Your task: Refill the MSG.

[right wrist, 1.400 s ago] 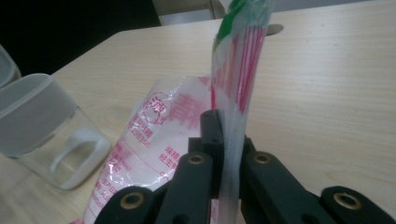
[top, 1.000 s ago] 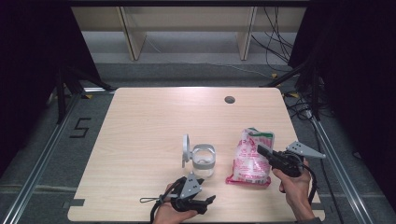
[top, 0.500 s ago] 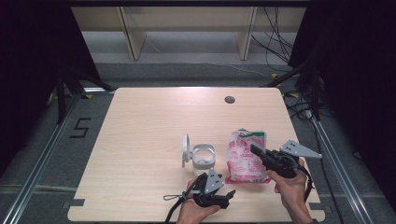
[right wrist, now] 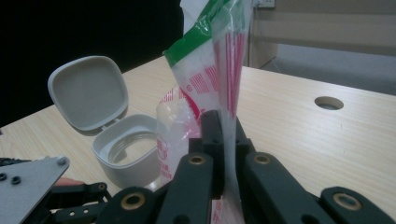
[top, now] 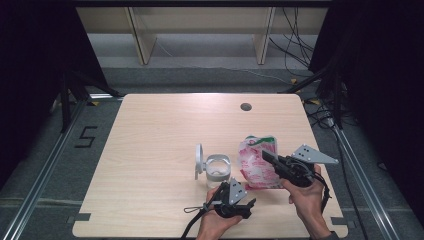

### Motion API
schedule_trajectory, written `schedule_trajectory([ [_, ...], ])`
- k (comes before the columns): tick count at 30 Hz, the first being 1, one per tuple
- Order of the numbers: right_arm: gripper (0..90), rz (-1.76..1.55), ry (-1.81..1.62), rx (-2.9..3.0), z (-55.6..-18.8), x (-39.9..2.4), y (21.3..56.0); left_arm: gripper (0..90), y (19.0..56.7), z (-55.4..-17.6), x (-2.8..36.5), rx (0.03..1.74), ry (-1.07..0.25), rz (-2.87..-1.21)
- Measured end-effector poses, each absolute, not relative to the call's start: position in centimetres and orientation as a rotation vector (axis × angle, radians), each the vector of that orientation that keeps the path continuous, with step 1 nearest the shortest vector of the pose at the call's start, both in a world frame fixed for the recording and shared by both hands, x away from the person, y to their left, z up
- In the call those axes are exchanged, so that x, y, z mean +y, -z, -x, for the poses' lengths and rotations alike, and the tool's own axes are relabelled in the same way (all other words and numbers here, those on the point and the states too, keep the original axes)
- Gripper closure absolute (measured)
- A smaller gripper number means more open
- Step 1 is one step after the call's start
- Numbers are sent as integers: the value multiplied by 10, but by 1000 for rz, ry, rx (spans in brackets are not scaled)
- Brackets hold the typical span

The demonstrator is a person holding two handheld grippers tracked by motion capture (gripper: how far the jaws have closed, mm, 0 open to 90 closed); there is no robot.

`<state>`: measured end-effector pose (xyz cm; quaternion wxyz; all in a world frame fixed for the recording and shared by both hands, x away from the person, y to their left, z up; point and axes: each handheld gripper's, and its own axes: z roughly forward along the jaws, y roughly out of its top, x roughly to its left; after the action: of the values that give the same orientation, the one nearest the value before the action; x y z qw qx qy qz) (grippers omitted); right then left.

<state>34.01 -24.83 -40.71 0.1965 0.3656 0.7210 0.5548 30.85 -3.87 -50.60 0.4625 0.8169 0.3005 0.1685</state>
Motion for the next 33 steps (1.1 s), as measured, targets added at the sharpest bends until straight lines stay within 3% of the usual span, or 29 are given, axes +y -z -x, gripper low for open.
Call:
schedule_trajectory([
  [16,900,-963,-1600,2015,-329,-238,366,314,500,-313,-46,757,-468,-1961],
  [19,900,-951,-1608,2034,-327,-234,363,356,500,-314,-53,736,-521,-1953],
  [22,900,-921,-1590,2047,-328,-230,362,462,501,-315,-57,735,-525,-1910],
  [26,900,-927,-1564,2065,-330,-224,361,633,505,-313,-57,712,-628,-1900],
  [33,900,-907,-1526,2091,-342,-211,355,678,507,-311,-59,774,-585,-1790],
])
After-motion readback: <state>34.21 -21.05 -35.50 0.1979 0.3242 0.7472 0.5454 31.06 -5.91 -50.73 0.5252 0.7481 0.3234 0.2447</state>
